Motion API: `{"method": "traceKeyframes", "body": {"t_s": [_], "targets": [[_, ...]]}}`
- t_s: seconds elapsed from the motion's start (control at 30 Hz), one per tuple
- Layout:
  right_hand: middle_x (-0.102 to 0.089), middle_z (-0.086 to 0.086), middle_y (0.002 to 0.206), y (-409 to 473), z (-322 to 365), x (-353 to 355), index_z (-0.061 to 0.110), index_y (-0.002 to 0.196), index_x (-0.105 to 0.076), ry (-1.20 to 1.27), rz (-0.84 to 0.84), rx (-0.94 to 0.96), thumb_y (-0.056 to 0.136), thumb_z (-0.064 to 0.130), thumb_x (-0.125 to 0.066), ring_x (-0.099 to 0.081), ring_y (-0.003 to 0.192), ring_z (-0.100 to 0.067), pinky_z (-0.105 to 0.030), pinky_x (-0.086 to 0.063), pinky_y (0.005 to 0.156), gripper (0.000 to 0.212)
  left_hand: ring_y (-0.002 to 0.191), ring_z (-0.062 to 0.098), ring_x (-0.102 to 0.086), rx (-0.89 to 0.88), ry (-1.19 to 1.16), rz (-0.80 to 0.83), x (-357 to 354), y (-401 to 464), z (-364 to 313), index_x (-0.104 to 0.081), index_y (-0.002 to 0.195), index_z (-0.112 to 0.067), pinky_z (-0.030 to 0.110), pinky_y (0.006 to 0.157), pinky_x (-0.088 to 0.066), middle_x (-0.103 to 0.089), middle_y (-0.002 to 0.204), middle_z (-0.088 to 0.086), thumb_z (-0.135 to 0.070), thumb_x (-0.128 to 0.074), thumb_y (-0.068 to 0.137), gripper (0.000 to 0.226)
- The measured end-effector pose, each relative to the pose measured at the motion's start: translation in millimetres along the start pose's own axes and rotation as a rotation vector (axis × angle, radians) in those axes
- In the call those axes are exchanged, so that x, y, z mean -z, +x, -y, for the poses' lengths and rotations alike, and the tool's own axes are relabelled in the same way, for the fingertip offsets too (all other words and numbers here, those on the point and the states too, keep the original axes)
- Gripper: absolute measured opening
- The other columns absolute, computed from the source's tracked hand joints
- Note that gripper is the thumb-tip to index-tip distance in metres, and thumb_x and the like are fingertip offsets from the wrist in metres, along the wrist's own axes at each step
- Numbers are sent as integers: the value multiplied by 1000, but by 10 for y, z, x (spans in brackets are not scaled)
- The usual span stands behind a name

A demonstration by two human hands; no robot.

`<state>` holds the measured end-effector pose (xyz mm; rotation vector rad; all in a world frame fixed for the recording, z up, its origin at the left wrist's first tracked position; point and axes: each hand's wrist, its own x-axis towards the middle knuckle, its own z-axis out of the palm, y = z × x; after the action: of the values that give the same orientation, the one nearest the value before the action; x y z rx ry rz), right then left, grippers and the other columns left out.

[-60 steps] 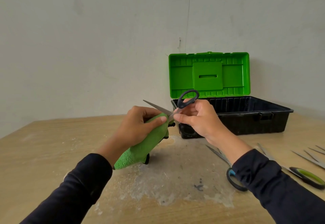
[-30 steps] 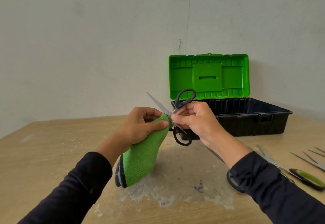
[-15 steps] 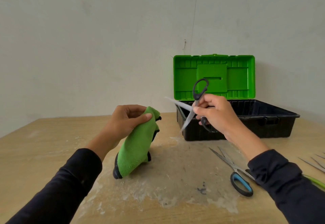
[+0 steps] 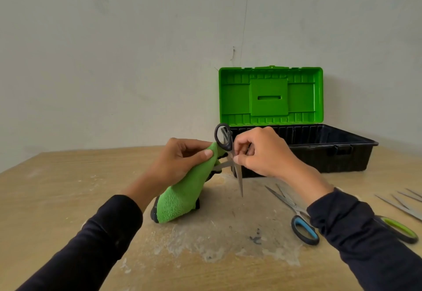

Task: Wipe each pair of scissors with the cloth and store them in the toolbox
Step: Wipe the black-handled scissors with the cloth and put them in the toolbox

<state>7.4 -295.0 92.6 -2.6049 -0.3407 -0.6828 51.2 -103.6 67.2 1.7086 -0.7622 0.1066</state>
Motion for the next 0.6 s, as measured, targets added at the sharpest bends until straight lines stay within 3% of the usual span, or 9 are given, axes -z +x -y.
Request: {"method": "traceKeyframes", "body": {"t_s": [0.1,0.2,0.3,0.37,0.6], "targets": [[-59,15,57,-9,13,37,29,59,-60,16,-24,15,72,19,-71,-59,63,-5,-27,-49,63,20,80,15,-69,-19,79,72,-55,-20,4,-70,105,-10,23,74,-56,-74,92,8,-14,-55,89,22],[-59,15,56,-16,37,47,30,59,-59,16,-13,24,73,19,-71,-60,64,-6,-27,-49,63,21,87,24,-69,-23,92,129,-87,-39,15,-70,104,-10,29,80,-55,-74,92,10,-13,-54,90,21],[-57,16,56,-24,81,31,29,61,-61,-14,1,49,74,19,-70,-58,63,-2,-22,-43,60,18,92,10,-67,-77,200,102,-125,-35,52,-71,103,-11,16,82,-50,-73,98,0,-13,-63,84,20],[-58,16,56,-31,126,-2,28,63,-63,-30,3,82,73,19,-70,-59,63,-3,-24,-47,62,16,91,8,-67,-61,218,64,-148,-29,82,-70,102,-10,14,80,-49,-72,100,3,-12,-69,79,23],[-61,15,58,-25,146,-58,24,66,-68,35,-31,96,73,18,-72,-60,60,-2,-32,-55,67,10,82,20,-69,-53,300,67,-156,-8,114,-67,99,-8,43,83,-55,-71,92,8,-15,-67,82,18]]}}
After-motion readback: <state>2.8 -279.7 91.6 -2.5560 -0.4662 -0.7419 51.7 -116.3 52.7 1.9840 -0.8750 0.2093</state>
